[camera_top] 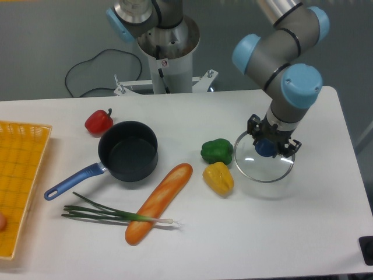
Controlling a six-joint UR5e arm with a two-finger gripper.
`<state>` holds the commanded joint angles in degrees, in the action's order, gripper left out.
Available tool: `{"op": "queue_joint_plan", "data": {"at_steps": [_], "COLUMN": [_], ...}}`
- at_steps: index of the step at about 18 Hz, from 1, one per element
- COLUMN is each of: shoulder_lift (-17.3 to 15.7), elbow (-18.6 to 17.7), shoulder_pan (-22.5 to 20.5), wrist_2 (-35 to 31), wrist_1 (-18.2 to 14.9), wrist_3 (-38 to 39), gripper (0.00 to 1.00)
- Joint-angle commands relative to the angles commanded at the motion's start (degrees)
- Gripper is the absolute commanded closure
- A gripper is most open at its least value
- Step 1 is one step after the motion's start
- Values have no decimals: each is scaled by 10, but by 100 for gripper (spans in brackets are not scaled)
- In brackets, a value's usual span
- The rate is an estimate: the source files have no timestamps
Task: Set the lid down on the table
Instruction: 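Carry the held glass lid away from the peppers onto open table, then lower the glass lid flat onto the table beside the peppers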
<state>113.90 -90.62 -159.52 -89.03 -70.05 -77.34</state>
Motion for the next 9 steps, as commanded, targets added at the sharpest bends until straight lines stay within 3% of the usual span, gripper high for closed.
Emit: {"op": "queue_joint_plan", "data": {"at_steps": [4, 9], "shoulder_lift": [30, 42], "elbow": [18, 18], "shoulder_pan": [-11, -11], "wrist_2": [0, 1], "wrist_1": [10, 23], "wrist_3": [-3, -3], "gripper": [45, 45]}}
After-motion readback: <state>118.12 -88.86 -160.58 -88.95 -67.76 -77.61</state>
